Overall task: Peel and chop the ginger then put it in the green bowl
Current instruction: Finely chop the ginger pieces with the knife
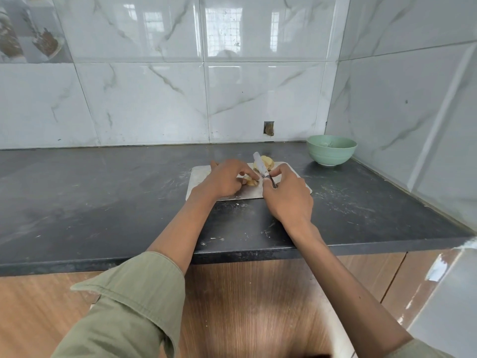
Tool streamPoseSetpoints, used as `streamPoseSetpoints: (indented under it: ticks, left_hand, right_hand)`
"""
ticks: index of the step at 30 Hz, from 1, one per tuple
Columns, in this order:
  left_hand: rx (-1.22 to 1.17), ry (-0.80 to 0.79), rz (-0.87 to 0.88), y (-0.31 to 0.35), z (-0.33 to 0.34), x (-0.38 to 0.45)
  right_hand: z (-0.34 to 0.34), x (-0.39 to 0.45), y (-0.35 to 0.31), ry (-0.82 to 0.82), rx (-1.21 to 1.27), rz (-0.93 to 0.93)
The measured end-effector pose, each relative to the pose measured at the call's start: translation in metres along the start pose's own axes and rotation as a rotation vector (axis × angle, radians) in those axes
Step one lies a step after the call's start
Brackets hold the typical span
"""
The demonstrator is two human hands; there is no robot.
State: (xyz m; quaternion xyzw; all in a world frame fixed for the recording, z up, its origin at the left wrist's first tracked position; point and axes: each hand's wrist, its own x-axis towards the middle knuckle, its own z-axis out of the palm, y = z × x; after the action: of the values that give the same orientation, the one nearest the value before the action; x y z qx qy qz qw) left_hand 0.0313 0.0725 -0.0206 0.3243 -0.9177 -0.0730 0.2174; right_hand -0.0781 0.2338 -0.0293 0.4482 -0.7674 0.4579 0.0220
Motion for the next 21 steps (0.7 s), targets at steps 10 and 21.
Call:
streamPoseSetpoints:
  ticks: [10, 21]
  left_hand:
    - [0.072, 0.099, -0.125, 0.0032, 0.0014, 0.0027]
    - [-0.021, 0.105, -0.164, -0.0036, -0.0015, 0.0035]
  right_hand:
    - [-0.0001, 0.0004, 0.0005, -0.052, -0.044, 0.030]
    - [0.0009, -0.0012, 0.0000, -0.072, -0.153, -0.014]
